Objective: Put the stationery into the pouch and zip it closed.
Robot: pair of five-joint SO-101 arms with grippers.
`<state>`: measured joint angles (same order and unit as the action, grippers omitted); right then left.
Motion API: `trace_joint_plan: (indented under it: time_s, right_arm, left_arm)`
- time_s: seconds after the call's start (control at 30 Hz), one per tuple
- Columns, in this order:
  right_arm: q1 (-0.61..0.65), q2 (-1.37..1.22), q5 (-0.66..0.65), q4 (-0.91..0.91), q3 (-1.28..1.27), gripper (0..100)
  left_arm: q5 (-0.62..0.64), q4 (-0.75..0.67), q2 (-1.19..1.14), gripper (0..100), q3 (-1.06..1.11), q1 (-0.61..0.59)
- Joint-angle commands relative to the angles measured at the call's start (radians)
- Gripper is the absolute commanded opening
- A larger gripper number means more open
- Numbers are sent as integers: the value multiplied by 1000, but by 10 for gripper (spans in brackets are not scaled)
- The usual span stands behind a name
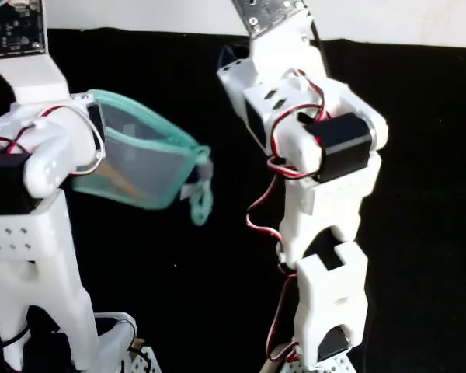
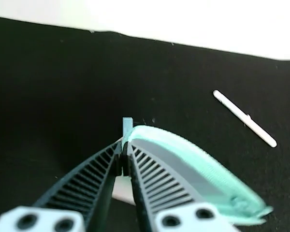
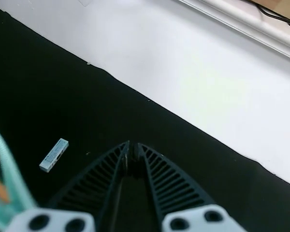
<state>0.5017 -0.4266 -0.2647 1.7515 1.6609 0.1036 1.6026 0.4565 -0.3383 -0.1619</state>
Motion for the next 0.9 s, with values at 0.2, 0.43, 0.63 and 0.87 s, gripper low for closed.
trace_joint_plan:
  time_s: [0.2,0.43,0.63,0.87]
  right_arm:
    - [-12,27,9,12,104,9]
    - [-8,-116,9,12,105,9]
    - [-7,-232,9,12,105,9]
    - [-8,-364,6,7,110,10]
  left_arm:
    - [-8,18,2,7,-94,-222]
    - [-9,15,1,7,-62,-364]
    - [-9,-77,10,7,147,-486]
    - [-9,-192,10,7,364,-513]
